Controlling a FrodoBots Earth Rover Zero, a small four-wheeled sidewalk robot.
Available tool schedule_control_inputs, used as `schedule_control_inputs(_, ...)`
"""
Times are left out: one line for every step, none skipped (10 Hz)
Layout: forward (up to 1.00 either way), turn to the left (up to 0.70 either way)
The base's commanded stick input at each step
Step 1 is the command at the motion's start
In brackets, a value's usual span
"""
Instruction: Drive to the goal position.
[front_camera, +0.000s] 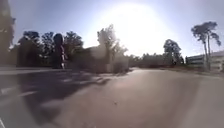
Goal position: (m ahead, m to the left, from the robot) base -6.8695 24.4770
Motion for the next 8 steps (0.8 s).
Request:
schedule_control_inputs(0.6, 0.15)
schedule_control_inputs(0.6, 0.15)
schedule_control_inputs(0.6, 0.15)
schedule_control_inputs(0.6, 0.15)
schedule_control_inputs(0.6, 0.15)
schedule_control_inputs(0.6, 0.15)
schedule_control_inputs(0.6, 0.15)
schedule_control_inputs(0.6, 0.15)
